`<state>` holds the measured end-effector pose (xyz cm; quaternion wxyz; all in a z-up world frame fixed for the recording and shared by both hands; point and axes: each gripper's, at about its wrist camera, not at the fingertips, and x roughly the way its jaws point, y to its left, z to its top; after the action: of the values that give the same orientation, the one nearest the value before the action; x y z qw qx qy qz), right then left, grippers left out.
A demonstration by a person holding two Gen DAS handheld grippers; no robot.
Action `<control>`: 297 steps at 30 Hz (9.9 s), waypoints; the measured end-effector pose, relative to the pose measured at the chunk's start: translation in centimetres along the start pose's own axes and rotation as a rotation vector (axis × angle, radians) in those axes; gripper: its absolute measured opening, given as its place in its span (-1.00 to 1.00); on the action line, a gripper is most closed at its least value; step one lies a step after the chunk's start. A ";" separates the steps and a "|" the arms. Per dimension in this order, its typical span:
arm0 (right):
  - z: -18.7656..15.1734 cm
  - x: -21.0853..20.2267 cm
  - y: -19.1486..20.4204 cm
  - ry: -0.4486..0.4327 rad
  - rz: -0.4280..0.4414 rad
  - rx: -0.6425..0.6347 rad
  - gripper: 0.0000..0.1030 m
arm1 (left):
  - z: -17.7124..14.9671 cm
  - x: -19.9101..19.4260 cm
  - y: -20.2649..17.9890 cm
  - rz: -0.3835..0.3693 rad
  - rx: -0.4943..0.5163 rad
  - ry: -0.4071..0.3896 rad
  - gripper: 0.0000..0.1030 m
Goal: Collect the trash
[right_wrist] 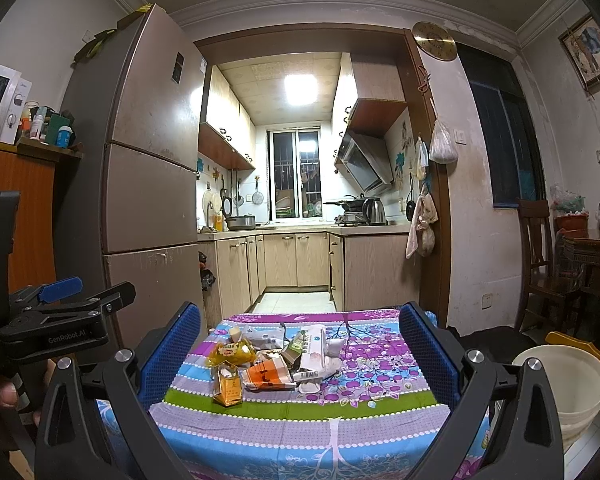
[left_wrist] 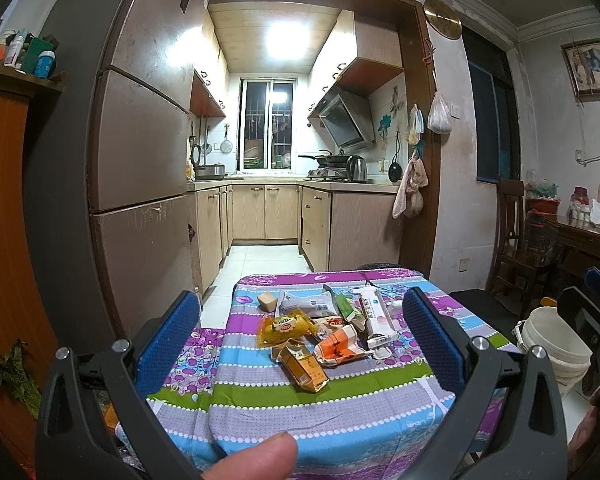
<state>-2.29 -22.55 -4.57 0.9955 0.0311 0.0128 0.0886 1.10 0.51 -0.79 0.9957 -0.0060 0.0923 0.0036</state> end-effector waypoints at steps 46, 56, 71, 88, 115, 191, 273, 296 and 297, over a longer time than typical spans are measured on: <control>-10.6 25.0 4.9 0.620 0.430 0.095 0.08 | -6.8 30.4 9.1 -0.275 0.137 0.543 0.49; -11.7 26.7 1.5 0.642 0.384 0.141 0.08 | -6.4 36.1 4.5 -0.523 0.368 0.582 0.57; -8.8 35.4 -5.1 0.709 0.145 0.096 0.07 | -9.2 38.1 2.4 -0.538 0.419 0.651 -0.11; -9.9 36.7 -3.7 0.678 0.067 0.035 -0.84 | -7.8 34.8 3.2 -0.404 0.265 0.541 -0.36; 2.6 16.6 -11.3 0.262 -0.224 0.006 -0.84 | 4.3 22.7 -9.3 -0.442 0.047 0.255 -0.36; -10.0 5.3 -47.4 0.681 -0.659 0.353 -0.66 | -8.4 26.6 -53.7 -0.780 0.230 0.772 0.03; -14.2 38.4 -8.5 0.777 0.056 0.223 -0.37 | -9.8 31.1 -4.8 -0.451 0.142 0.663 -0.86; 1.1 20.2 -3.3 0.322 -0.036 -0.099 -0.37 | 1.8 19.3 -5.5 -0.292 0.035 0.207 -0.86; 1.6 19.7 -3.3 0.314 -0.042 -0.103 -0.37 | 2.2 18.9 -5.8 -0.298 0.038 0.196 -0.86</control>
<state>17.76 -22.36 -3.57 0.9832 -0.0343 0.1641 0.0722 20.13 -5.14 -1.99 0.9714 -0.0013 0.1868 -0.1465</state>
